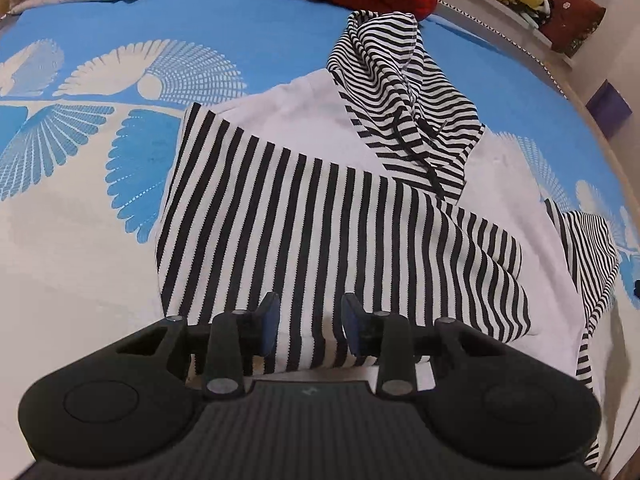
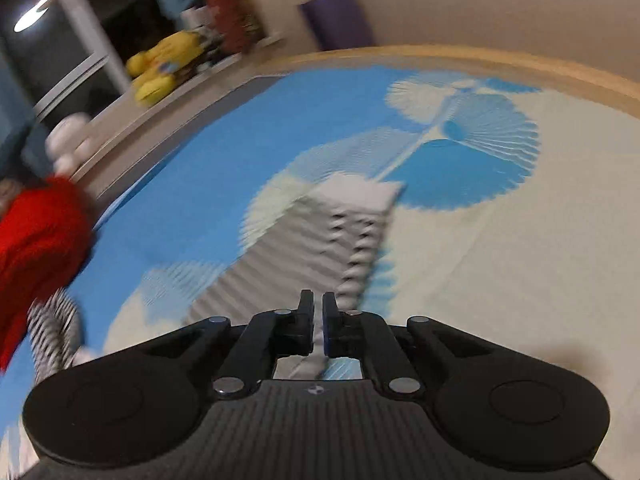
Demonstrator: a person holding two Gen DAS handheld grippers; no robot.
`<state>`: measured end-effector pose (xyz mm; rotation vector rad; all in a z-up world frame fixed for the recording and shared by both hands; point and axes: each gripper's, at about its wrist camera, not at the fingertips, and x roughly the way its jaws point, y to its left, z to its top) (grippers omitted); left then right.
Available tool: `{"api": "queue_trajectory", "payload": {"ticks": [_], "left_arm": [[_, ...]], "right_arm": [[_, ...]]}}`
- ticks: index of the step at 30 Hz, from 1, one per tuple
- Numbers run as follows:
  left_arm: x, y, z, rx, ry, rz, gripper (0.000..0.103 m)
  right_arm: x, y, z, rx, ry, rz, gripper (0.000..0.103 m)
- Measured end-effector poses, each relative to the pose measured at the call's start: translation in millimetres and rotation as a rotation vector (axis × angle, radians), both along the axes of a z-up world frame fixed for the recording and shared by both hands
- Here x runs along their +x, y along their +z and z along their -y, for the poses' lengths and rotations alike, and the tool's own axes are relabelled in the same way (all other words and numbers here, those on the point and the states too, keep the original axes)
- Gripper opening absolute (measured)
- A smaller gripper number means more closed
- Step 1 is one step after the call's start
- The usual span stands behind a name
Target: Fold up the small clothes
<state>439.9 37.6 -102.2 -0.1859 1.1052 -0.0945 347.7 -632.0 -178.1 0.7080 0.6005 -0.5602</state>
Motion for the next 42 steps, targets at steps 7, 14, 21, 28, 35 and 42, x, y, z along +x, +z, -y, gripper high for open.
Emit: {"api": "queue_trajectory", "payload": {"ticks": [7,14,21,28,35,42], "left_arm": [[5,-7,-3,0.004,0.012,-0.023,0.038],[7,-11,3,0.007,-0.011,-0.033,0.038],[4,4,-11,-0.027,0.020,-0.006,0.038],[1,28,-49,-0.071,0.099,0.029,0.038],[0,41,-88,-0.137,0.190,0.038,0.038],[-2,37,-91,-0.167,0.187,0.019,0.038]], "right_arm": [[33,-56,46,0.125,-0.075,0.000,0.044],[64,-65,40,0.048,-0.083,0.063,0.040],[42,-30,49,-0.004,-0.301,0.030,0.003],[57,110,-131,-0.469,0.109,0.242,0.003],[44,115,-362,-0.107,1.004,0.206,0.056],[17,78,-386,-0.069,0.947,-0.036,0.057]]}}
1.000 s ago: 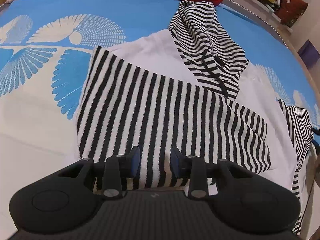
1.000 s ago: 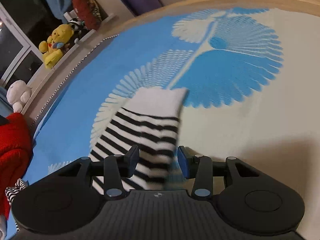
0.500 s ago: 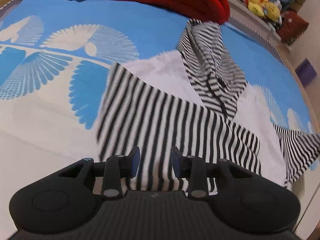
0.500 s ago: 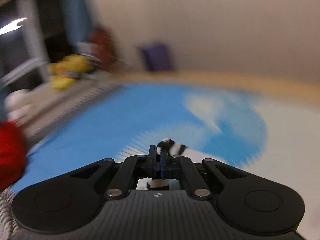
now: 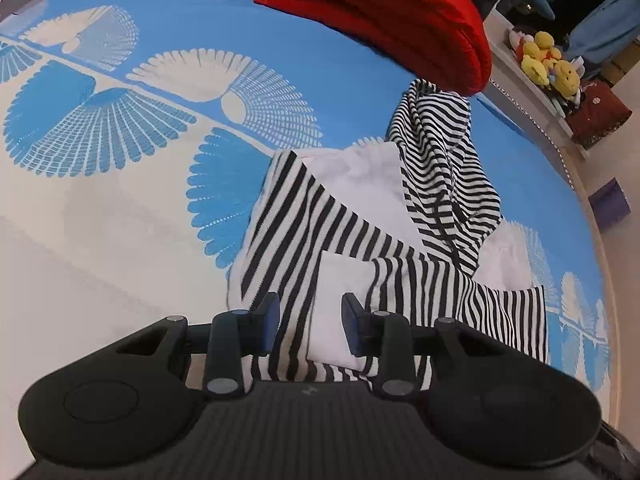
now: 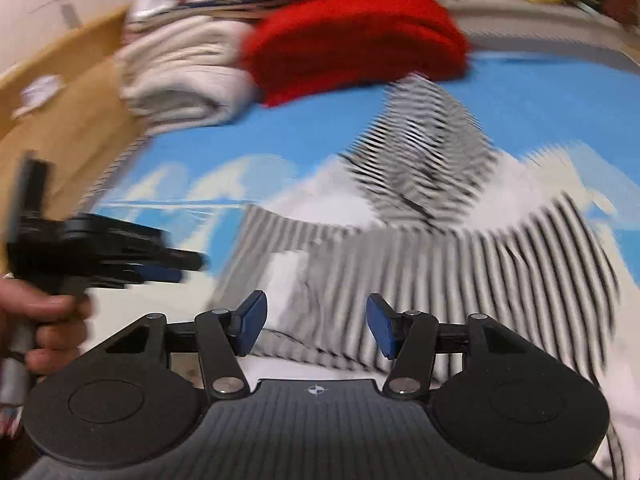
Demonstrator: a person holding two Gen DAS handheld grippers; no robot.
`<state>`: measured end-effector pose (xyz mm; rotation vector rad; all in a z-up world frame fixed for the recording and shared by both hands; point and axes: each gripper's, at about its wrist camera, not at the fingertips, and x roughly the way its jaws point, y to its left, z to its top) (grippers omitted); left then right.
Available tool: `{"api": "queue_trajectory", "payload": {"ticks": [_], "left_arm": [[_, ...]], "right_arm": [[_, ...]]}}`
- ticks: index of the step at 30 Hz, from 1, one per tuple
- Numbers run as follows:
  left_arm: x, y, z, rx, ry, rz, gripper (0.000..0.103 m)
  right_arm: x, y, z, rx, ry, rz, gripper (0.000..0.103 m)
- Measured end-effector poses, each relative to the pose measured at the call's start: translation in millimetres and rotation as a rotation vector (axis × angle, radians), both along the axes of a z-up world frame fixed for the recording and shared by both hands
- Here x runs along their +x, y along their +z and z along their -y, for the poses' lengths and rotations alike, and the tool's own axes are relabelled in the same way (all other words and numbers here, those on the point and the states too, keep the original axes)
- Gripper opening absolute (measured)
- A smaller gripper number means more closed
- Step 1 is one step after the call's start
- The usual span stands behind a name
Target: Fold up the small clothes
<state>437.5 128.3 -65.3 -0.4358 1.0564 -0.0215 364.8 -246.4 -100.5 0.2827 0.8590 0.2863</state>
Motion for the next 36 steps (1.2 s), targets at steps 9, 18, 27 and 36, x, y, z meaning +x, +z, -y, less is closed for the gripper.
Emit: {"api": "queue_trajectory", "payload": {"ticks": [9,18,27,36], "left_arm": [[17,-38,21,-0.028,-0.017,-0.100,0.042],[27,-62,58,0.133,-0.128,-0.109,0.005],[0,-3,48,0.201,-0.062,0.041,0.005],[0,-20,61,0.232,-0.101,0.047,0.029]], "right_arm": [[15,-77,97,-0.102,-0.485,-0.232,0.057],[3,-97,138,-0.017,-0.528,-0.321,0.058],[10,-81,139,-0.009,-0.524,-0.295,0.060],[6,-86,150,-0.083,-0.570,-0.336,0.060]]}}
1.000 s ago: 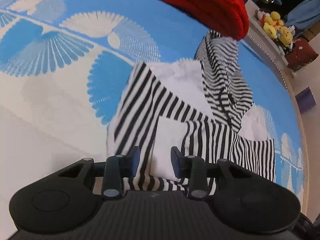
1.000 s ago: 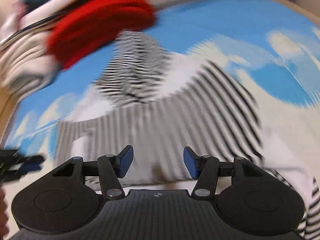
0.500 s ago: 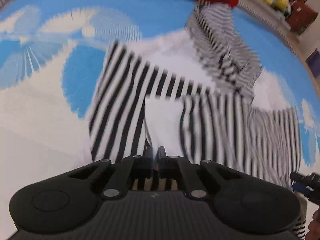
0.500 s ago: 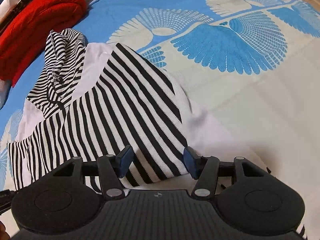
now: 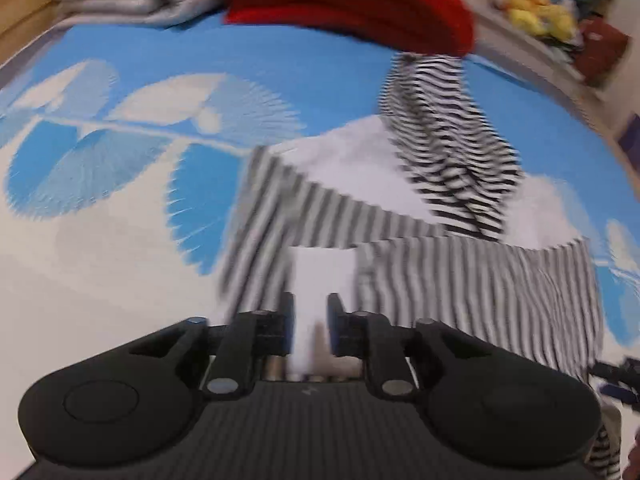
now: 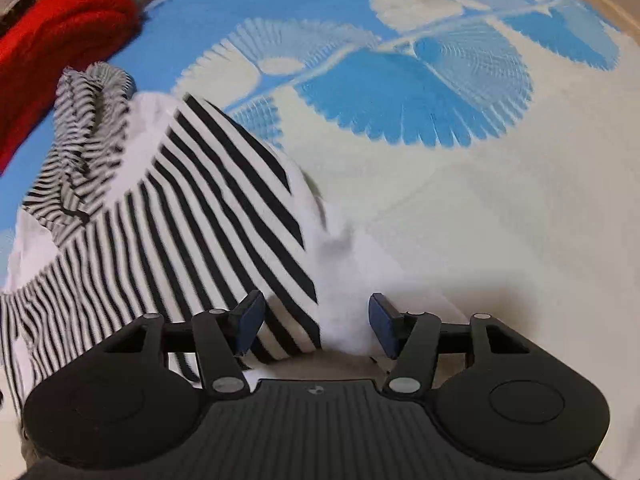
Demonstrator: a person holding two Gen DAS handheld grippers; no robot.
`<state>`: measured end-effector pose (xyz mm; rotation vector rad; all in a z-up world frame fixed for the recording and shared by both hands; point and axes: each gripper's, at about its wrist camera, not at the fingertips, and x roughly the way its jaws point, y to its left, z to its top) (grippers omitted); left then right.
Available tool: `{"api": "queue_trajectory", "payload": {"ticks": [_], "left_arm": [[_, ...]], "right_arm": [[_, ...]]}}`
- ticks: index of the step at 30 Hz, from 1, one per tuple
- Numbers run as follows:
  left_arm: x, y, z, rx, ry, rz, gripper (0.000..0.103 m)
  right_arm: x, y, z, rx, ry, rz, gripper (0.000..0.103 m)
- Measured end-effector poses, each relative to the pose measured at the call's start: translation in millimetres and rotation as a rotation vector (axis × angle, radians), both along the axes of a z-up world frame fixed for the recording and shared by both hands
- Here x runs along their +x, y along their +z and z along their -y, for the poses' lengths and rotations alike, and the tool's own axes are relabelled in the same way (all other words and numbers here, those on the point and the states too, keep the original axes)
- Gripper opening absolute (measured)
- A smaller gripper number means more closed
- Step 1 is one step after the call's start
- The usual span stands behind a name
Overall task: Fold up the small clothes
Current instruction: 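Open both tools and lift them off the folded sides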
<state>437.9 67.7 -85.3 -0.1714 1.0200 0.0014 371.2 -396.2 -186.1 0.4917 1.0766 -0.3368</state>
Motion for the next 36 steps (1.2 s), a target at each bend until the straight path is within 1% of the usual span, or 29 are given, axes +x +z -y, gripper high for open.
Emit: {"api": "queue_trajectory", "payload": {"ticks": [1,2,3,4,5,7,9,10,11,12,13,14,15,16,17,18,20,24,26,33,36], "left_arm": [[2,-9,4,-0.012,-0.016,-0.027,0.032],[5,-22,6,-0.028,-0.024,-0.079,0.034],[8,-37,6,-0.048,-0.025,-0.151,0.034],[7,-49,4,-0.058,-0.012,-0.198,0.033],[5,-48,3,-0.053,-0.005,-0.176,0.034],[5,-35,7,-0.007,-0.018,-0.150,0.034],[2,-21,8,-0.020,-0.026,-0.089,0.040],[2,-21,10,-0.033,-0.024,-0.077,0.042],[3,-24,11,-0.048,-0.022,-0.084,0.044],[5,-33,11,-0.057,-0.020,-0.121,0.044],[5,-45,11,-0.062,-0.014,-0.180,0.044],[5,-53,9,-0.066,-0.006,-0.206,0.044],[4,-50,8,-0.063,-0.001,-0.192,0.044],[5,-42,9,-0.046,0.002,-0.188,0.044],[4,-34,10,-0.041,-0.001,-0.161,0.044],[2,-25,10,-0.040,-0.007,-0.127,0.045],[0,-11,14,-0.018,-0.015,-0.086,0.045],[-3,2,22,0.026,-0.021,-0.047,0.045],[-6,9,26,0.055,-0.024,-0.024,0.045],[-18,32,27,0.108,-0.027,0.046,0.045],[-20,38,25,0.111,-0.030,0.063,0.045]], "right_arm": [[1,-1,-1,-0.002,0.007,-0.004,0.060],[1,-4,0,0.006,0.000,-0.015,0.060],[-1,-8,3,0.018,-0.012,-0.029,0.060],[-2,-11,5,0.023,-0.026,-0.041,0.060],[-3,-10,5,0.019,-0.032,-0.039,0.060],[-3,-2,1,0.006,-0.014,-0.010,0.060],[-2,5,-3,0.004,0.018,0.031,0.060],[-1,7,-5,0.005,0.038,0.045,0.060],[0,6,-7,0.008,0.057,0.049,0.060],[1,1,-8,0.014,0.070,0.031,0.060],[3,-6,-8,0.022,0.075,-0.009,0.060],[4,-14,-7,0.028,0.072,-0.050,0.060],[4,-16,-7,0.022,0.066,-0.061,0.060],[4,-12,-7,0.005,0.061,-0.056,0.060],[4,-6,-8,-0.010,0.059,-0.048,0.060],[4,2,-10,-0.012,0.062,-0.024,0.060],[3,20,-15,-0.017,0.081,0.038,0.060],[1,50,-32,-0.069,0.160,0.132,0.060],[-1,62,-37,-0.100,0.184,0.164,0.060],[-10,84,-63,-0.150,0.283,0.264,0.060],[-13,88,-72,-0.165,0.323,0.283,0.060]]}}
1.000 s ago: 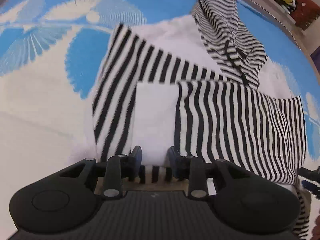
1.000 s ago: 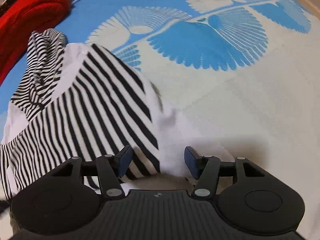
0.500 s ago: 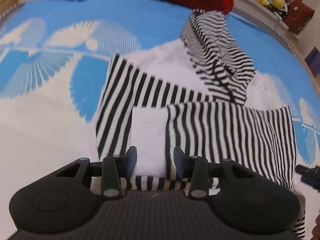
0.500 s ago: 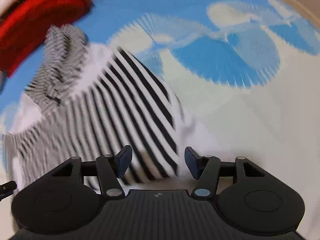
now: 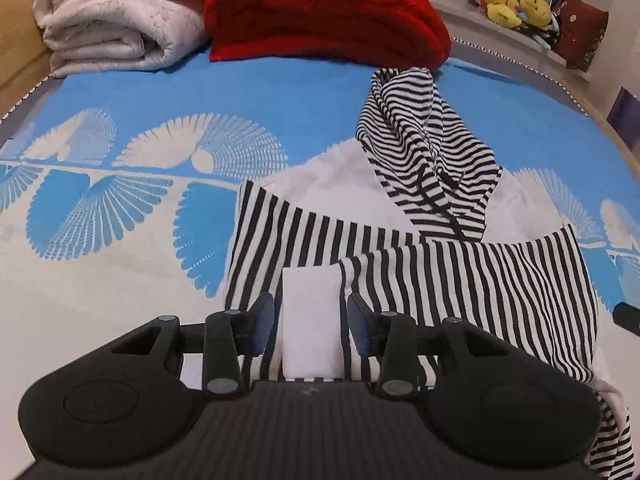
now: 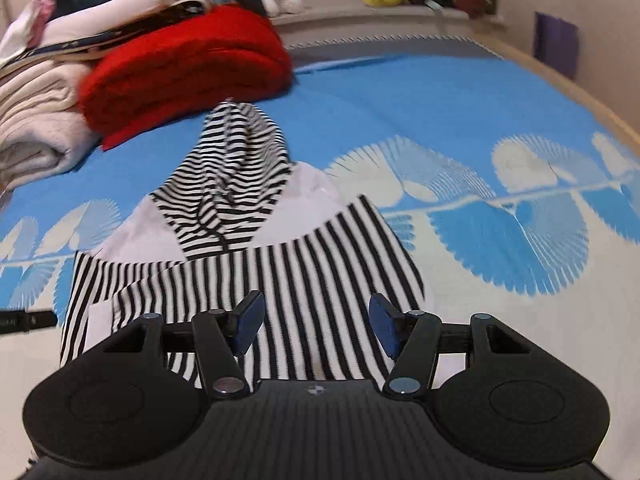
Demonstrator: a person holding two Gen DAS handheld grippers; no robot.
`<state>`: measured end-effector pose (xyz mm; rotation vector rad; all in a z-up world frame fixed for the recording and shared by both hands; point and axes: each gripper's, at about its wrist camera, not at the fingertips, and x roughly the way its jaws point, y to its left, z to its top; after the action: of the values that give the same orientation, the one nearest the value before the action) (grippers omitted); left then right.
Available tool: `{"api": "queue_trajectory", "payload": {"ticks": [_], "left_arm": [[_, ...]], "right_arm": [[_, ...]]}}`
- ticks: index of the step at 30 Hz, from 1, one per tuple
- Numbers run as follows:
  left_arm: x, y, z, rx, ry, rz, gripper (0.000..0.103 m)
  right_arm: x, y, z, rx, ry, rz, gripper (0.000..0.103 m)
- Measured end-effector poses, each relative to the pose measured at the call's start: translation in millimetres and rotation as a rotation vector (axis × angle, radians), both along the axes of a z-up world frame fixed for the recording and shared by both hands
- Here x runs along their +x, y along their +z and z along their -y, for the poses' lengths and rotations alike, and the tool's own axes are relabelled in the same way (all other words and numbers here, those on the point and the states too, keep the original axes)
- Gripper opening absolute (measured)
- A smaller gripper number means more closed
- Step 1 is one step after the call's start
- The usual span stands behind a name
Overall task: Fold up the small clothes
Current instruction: 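Open both tools and lift them off the folded sides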
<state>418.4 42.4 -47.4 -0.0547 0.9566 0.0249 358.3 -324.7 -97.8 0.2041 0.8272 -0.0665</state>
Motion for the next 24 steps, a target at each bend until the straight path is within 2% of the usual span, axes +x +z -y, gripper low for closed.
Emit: {"api": "queue_trajectory", "payload": {"ticks": [8,11,13,14,15,18,24], "left_arm": [[3,8,-7,0.015,0.044,0.033,0.045],[4,9,-13,-0.003,0.069,0.047,0.044],[4,11,-16,-0.010,0.079,0.065,0.037],[4,13,-17,-0.021,0.080,0.075,0.023],[5,15,-19,-0.039,0.078,0.086,0.012],[8,20,-18,-0.067,0.073,0.125,0.010],[49,17,-14,-0.127,0.084,0.092,0.010]], "right_arm": [[-5,0,0,-0.026,0.019,0.019,0.059],[-5,-2,4,-0.018,0.011,0.016,0.054],[-4,-4,7,0.001,0.007,0.012,0.042],[-3,-4,8,0.014,0.008,0.009,0.038],[-2,-4,10,0.026,0.009,0.008,0.029],[1,-4,14,0.050,0.004,0.012,0.014],[4,-11,24,0.085,-0.018,-0.032,0.014]]}}
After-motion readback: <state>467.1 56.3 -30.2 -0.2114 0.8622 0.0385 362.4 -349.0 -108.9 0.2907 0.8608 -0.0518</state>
